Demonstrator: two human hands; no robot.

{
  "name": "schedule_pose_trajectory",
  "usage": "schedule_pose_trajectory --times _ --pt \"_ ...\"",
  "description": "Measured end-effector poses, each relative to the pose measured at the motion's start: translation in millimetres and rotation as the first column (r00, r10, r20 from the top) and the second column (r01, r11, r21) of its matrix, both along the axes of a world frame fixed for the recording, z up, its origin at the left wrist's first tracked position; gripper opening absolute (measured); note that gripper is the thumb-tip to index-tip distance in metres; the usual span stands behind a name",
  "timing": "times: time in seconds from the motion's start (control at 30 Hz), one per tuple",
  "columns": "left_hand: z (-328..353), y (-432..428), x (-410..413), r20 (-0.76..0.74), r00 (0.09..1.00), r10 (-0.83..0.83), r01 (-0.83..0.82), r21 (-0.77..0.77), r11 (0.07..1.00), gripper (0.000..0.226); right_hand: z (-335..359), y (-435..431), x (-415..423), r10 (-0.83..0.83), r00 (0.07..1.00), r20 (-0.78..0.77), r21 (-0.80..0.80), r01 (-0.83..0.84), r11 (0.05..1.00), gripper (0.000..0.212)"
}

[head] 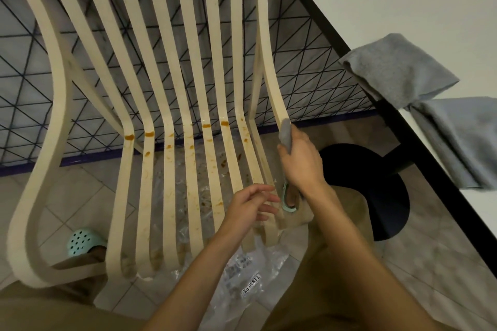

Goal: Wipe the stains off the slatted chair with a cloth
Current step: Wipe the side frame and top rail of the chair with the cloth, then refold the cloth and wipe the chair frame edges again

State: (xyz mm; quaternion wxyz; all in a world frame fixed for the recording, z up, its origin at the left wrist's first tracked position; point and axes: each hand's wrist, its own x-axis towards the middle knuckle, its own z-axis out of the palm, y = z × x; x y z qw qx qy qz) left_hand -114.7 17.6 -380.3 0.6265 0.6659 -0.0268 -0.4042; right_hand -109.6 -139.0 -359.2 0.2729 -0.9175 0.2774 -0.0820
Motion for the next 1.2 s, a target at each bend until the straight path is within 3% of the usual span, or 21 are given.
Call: schedule_pose_trajectory --times 0.2,0.3,0.4,0.5,0.6,0.7,0.8,0.87,0.97,1.1,1.13,1.2 --pt "8 -1 -3 -0.067 0.992 0.104 -0.112 -0.145 0.983 0.031 7 41 -47 -0.043 0.974 0.223 0.310 -0.029 0.950 0.049" --pt "12 4 -9 -0.146 0.968 0.206 -0.231 -0.180 0.956 0.032 17 71 -48 -0.040 0.963 0.267 0.573 -0.125 0.810 0.051" --pt "25 21 -10 -0.273 0.913 0.304 -0.365 -0.213 0.906 0.036 24 110 -40 0.134 0.968 0.213 0.590 -0.236 0.772 0.061" --pt "26 57 1 -0.449 0.798 0.402 -0.556 -0.291 0.779 0.051 29 134 -29 0.315 0.927 0.205 0.604 -0.373 0.705 0.061" --pt "25 102 8 -0.454 0.712 0.535 -0.684 -0.279 0.674 0.049 33 156 -16 0.491 0.839 0.235 0.579 -0.526 0.622 0.055" --pt "27 136 12 -0.280 0.687 0.670 -0.724 -0.191 0.663 0.050 38 182 -4 0.573 0.768 0.287 0.547 -0.622 0.560 0.044" --pt "41 175 18 -0.063 0.711 0.701 -0.702 -0.006 0.712 0.030 40 205 6 0.597 0.712 0.371 0.524 -0.691 0.499 0.037" --pt "51 206 23 0.020 0.673 0.739 -0.739 0.024 0.673 0.025 41 216 9 0.579 0.712 0.398 0.555 -0.689 0.466 0.041" --pt "67 250 29 0.282 0.553 0.784 -0.821 0.025 0.571 0.018 38 227 12 0.562 0.737 0.374 0.581 -0.659 0.478 0.041" --pt "75 299 48 0.639 0.417 0.646 -0.862 0.052 0.504 0.018 22 231 13 0.603 0.752 0.267 0.579 -0.626 0.523 0.030" --pt "73 304 55 0.693 0.422 0.584 -0.852 0.083 0.517 0.019 17 231 12 0.636 0.742 0.213 0.563 -0.625 0.541 0.027" --pt "59 306 70 0.747 0.520 0.414 -0.779 0.216 0.588 0.025 0 228 11 0.705 0.703 0.096 0.526 -0.637 0.564 0.025"
